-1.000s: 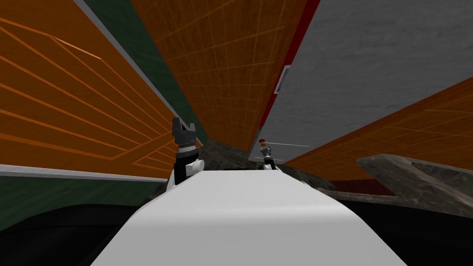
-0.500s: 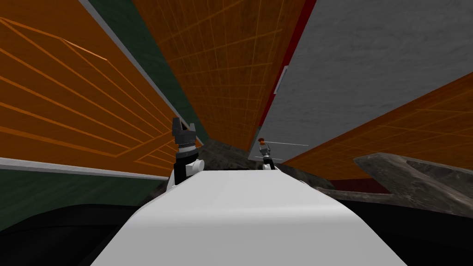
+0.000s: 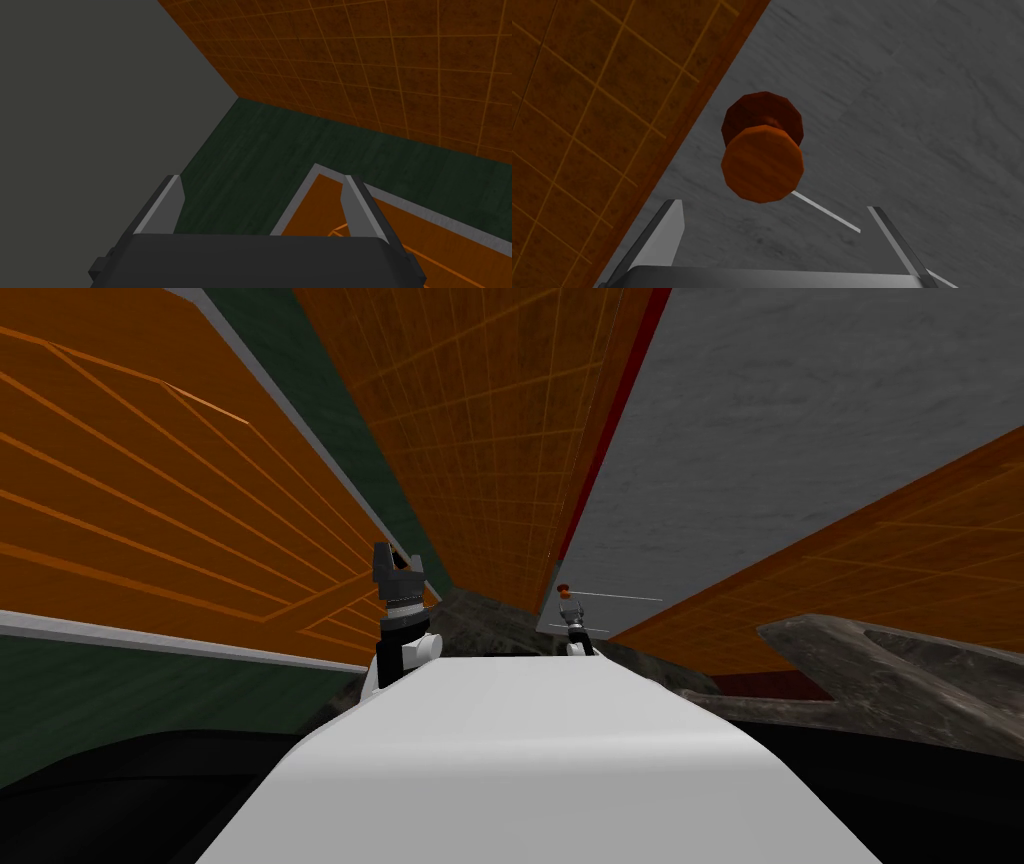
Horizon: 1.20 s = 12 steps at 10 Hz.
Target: Pull the door open
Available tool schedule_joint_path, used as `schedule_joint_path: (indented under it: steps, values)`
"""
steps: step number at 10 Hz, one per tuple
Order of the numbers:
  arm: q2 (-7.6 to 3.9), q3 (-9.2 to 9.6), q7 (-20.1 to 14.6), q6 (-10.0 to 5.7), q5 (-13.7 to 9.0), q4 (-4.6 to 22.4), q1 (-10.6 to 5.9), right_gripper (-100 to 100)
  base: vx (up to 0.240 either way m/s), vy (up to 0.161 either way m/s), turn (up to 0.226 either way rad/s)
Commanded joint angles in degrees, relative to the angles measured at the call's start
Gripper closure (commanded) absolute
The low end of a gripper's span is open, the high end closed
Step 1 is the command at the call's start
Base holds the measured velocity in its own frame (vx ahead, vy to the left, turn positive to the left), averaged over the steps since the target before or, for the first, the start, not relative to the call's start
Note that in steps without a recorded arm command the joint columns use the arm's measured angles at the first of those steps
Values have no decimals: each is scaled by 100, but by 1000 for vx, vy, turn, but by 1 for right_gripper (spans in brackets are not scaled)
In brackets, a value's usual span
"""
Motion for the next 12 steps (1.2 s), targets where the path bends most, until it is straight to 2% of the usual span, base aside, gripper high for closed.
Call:
schedule_joint_path:
  steps: [1,4,5,7,12]
  values:
    - [6,78,-286,24,-109,-57,7,-100,-48,-10,11]
    - [19,211,-733,51,-290,-132,14,-100,-54,-20,10]
    - [19,211,-756,51,-290,-132,14,-100,-32,-15,6]
    - [32,335,-1141,76,-458,-202,21,-100,-56,-18,12]
    - [48,495,-1854,108,-675,-292,30,-100,-46,-16,7]
